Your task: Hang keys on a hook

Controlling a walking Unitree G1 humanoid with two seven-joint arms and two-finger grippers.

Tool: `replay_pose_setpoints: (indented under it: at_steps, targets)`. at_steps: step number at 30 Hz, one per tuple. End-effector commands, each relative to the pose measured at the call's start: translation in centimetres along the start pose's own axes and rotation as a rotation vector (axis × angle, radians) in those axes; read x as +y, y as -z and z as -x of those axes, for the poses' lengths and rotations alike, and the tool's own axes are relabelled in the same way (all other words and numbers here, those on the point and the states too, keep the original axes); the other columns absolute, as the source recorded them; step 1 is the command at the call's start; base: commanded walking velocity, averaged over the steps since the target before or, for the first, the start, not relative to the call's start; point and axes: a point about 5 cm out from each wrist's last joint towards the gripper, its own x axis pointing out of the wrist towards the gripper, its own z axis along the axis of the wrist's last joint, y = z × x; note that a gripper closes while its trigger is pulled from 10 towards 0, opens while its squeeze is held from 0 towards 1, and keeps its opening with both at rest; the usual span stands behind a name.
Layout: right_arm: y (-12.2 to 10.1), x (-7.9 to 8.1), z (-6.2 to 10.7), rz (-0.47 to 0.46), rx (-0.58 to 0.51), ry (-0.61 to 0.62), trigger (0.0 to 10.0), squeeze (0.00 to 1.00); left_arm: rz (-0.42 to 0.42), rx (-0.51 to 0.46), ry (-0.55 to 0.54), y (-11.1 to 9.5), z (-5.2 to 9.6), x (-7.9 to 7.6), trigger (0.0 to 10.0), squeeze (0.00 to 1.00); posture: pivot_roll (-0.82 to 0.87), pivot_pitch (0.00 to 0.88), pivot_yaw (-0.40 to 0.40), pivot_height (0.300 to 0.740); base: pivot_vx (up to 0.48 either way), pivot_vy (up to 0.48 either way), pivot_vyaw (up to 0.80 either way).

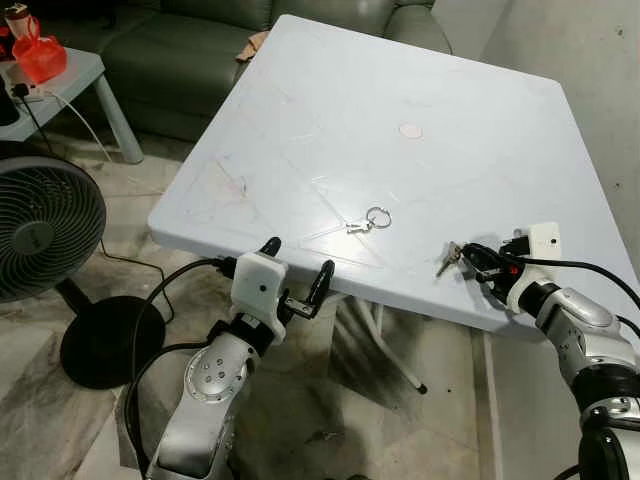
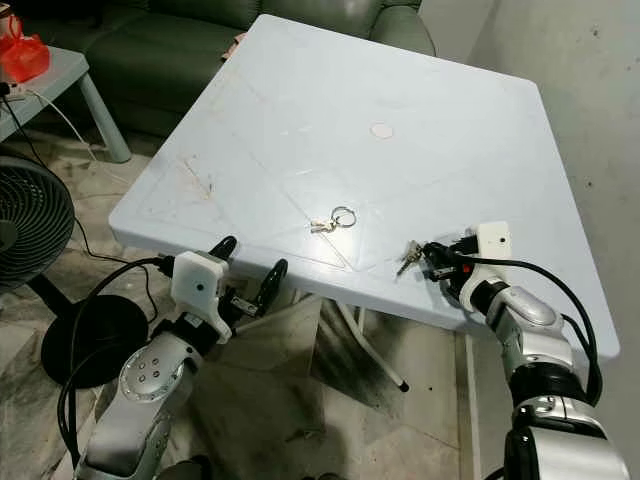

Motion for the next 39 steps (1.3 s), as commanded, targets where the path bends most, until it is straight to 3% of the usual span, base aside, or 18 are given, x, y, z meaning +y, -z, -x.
replay_pose_setpoints:
  at_steps: [1, 13, 14, 15, 16, 17, 18, 19, 33, 39]
  targets:
    - [-0.3, -0.7, 0.5, -0.009, -0.017, 0.027, 0.0, 0.0, -0.004, -0.007, 0.004, -0.1, 0.1, -0.3, 10.0, 0.0, 0.11, 0.179, -0.129, 0.74, 0.0, 0.0, 0.0]
    - [-1.5, -1.5, 0.5, -0.07, -0.105, 0.126, 0.0, 0.0, -0.003, -0.01, 0.004, -0.2, 0.0, -0.3, 10.0, 0.0, 0.11, 0.173, -0.131, 0.74, 0.0, 0.0, 0.0]
    - [-1.2, -1.5, 0.4, -0.069, -0.072, 0.142, 5.7, 0.0, -0.002, -0.011, 0.004, -0.2, 0.0, -0.3, 10.0, 0.0, 0.11, 0.173, -0.131, 0.74, 0.0, 0.0, 0.0]
    - [-1.0, -1.5, 0.3, -0.071, -0.054, 0.149, 5.7, 0.0, -0.002, -0.011, 0.004, -0.2, 0.0, -0.3, 10.0, 0.0, 0.11, 0.173, -0.131, 0.74, 0.0, 0.0, 0.0]
    - [-0.7, -1.3, 0.3, -0.078, -0.039, 0.138, 10.0, 0.0, -0.002, -0.011, 0.004, -0.2, 0.0, -0.3, 10.0, 0.0, 0.11, 0.173, -0.131, 0.74, 0.0, 0.0, 0.0]
    - [-0.6, -1.2, 0.2, -0.089, -0.048, 0.123, 10.0, 0.89, -0.003, -0.01, 0.005, -0.2, 0.0, -0.3, 10.0, 0.0, 0.11, 0.173, -0.131, 0.74, 0.0, 0.0, 0.0]
    - [-0.6, -1.2, 0.2, -0.089, -0.048, 0.123, 10.0, 0.89, -0.003, -0.01, 0.005, -0.2, 0.0, -0.3, 10.0, 0.0, 0.11, 0.173, -0.131, 0.74, 0.0, 0.0, 0.0]
    - [-0.5, -1.0, 0.2, -0.105, -0.056, 0.11, 10.0, 1.0, -0.003, -0.01, 0.004, -0.1, 0.0, -0.3, 10.0, 0.0, 0.11, 0.172, -0.129, 0.74, 0.0, 0.0, 0.0]
    - [-0.1, 0.6, -0.1, -0.135, -0.107, 0.074, 10.0, 1.0, -0.005, -0.014, 0.002, -0.2, -0.4, -0.1, 10.0, 0.0, 0.11, 0.159, -0.126, 0.74, 0.0, 0.0, 0.0]
    - [0.1, 1.5, 0.1, -0.152, -0.145, 0.113, 10.0, 1.0, -0.008, -0.018, 0.007, -0.2, -0.6, -0.1, 10.0, 0.0, 0.1, 0.151, -0.121, 0.74, 0.0, 0.0, 0.0]
